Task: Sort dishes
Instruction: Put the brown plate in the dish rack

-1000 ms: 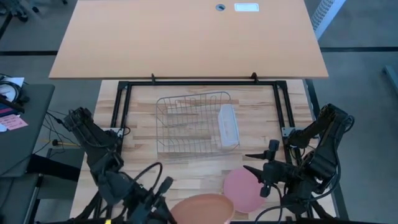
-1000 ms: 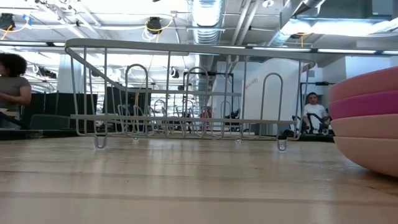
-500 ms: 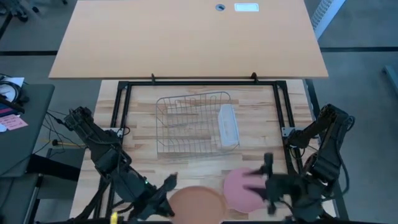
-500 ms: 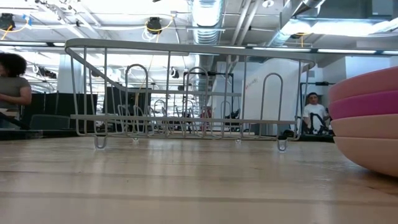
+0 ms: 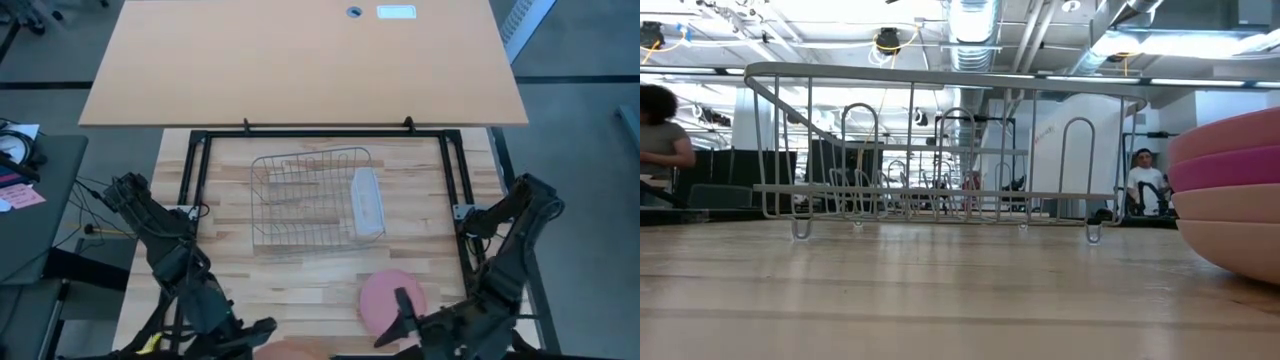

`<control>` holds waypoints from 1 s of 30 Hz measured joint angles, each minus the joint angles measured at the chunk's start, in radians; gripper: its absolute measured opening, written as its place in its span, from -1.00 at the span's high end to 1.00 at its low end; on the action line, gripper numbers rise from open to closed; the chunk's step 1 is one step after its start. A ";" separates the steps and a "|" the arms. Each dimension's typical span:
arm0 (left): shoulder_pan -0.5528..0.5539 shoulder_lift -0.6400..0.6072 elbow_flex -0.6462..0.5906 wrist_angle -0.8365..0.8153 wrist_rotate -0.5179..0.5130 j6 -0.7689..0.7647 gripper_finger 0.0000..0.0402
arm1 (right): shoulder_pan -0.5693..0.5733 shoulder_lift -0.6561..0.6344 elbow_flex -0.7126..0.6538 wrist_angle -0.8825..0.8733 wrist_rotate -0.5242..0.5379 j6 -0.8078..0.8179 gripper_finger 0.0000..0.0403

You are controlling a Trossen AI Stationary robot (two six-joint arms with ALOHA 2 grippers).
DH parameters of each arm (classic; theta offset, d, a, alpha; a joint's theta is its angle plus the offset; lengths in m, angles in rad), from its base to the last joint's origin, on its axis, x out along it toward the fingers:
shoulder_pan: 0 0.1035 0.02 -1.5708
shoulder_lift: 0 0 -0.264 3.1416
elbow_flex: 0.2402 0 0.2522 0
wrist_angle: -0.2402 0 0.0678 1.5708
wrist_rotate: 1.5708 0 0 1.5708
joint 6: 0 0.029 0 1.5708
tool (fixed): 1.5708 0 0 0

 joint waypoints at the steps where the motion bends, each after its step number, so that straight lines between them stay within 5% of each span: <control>1: 0.007 0.002 -0.007 0.003 -0.005 0.004 0.91 | -0.015 0.006 0.000 0.014 -0.038 -0.010 0.09; 15: 0.083 0.002 -0.044 0.082 0.012 -0.056 0.91 | -0.127 0.048 0.000 0.059 -0.311 -0.014 -0.06; 30: 0.091 0.002 -0.044 0.097 -0.053 -0.077 0.91 | -0.129 0.049 0.001 0.045 -0.343 -0.005 0.07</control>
